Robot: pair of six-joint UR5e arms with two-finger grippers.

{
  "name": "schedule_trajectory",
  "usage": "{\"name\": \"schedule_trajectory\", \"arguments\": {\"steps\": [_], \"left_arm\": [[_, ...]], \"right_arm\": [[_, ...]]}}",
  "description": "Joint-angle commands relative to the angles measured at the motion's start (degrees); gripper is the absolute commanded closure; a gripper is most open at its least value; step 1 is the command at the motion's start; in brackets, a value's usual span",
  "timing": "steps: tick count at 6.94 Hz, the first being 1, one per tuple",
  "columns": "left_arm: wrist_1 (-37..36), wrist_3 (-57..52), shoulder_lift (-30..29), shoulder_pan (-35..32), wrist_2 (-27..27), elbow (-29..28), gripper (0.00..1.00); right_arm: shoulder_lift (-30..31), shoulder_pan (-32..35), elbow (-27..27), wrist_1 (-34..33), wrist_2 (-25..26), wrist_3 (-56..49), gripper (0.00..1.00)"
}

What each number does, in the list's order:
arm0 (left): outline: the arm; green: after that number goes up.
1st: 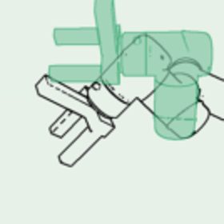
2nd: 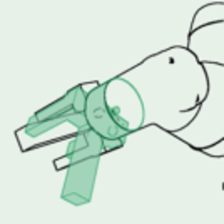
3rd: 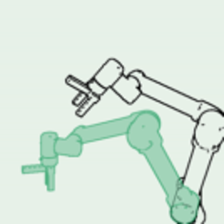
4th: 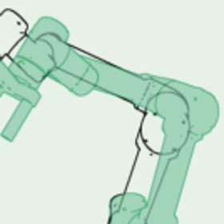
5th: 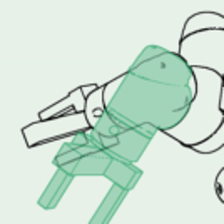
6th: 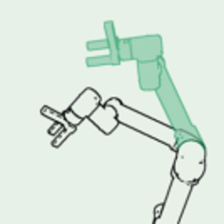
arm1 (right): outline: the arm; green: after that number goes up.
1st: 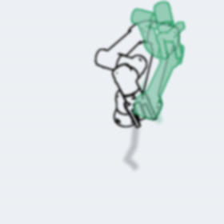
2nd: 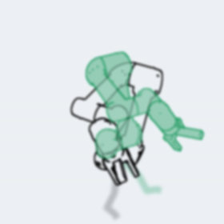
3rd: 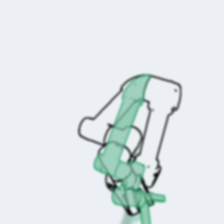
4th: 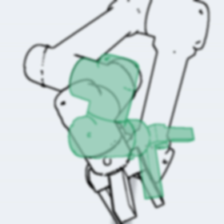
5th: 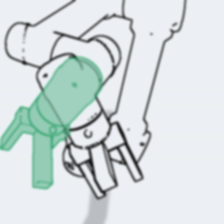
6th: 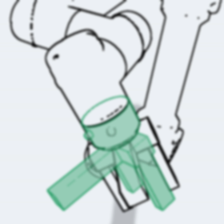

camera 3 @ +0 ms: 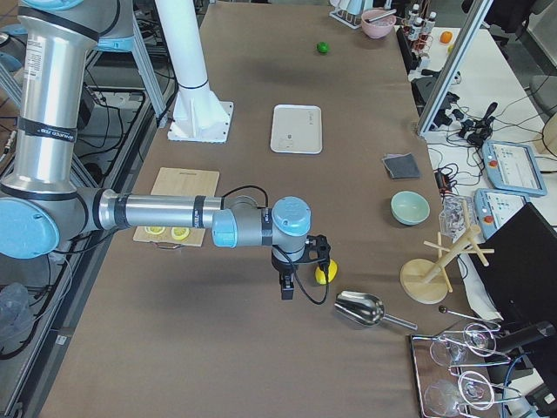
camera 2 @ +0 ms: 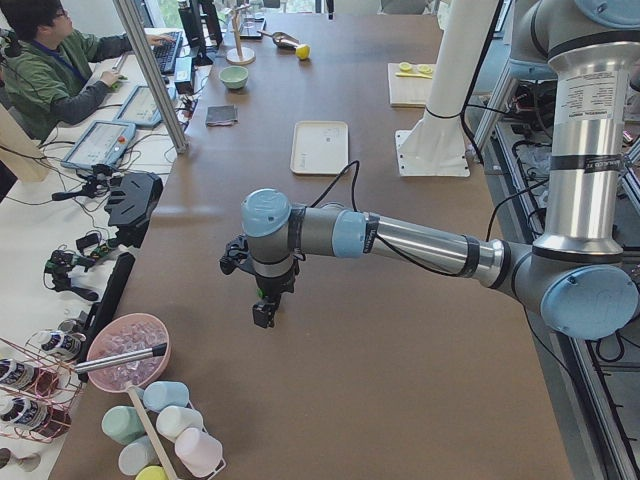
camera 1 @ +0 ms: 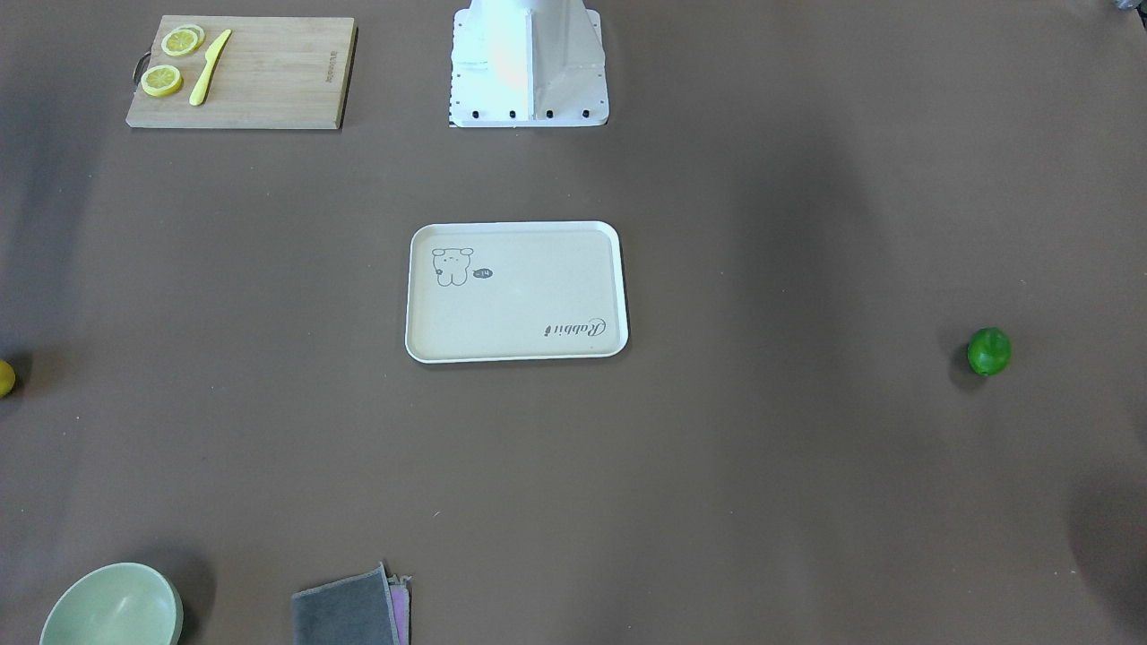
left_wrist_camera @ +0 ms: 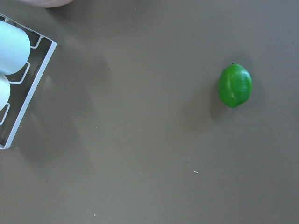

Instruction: Place all lemons on tray

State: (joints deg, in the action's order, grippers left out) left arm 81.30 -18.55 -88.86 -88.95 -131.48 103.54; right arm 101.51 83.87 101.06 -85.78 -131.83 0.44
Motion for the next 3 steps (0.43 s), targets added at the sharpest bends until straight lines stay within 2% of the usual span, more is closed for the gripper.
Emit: {"name": "schedule_trajectory", "arguments": {"steps": [1, 3], "left_arm": [[-0.17, 0.00, 0.00, 0.26, 0.17, -0.26, 0.01], [1.83, 0.00, 0.35, 0.26, 0.00, 0.52, 0.01]], "right_arm": [[0.00, -0.02, 0.02, 0.00, 0.08, 0.00, 0.00], [0.00, -0.02, -0.07, 0.00, 0.08, 0.00, 0.00]]}}
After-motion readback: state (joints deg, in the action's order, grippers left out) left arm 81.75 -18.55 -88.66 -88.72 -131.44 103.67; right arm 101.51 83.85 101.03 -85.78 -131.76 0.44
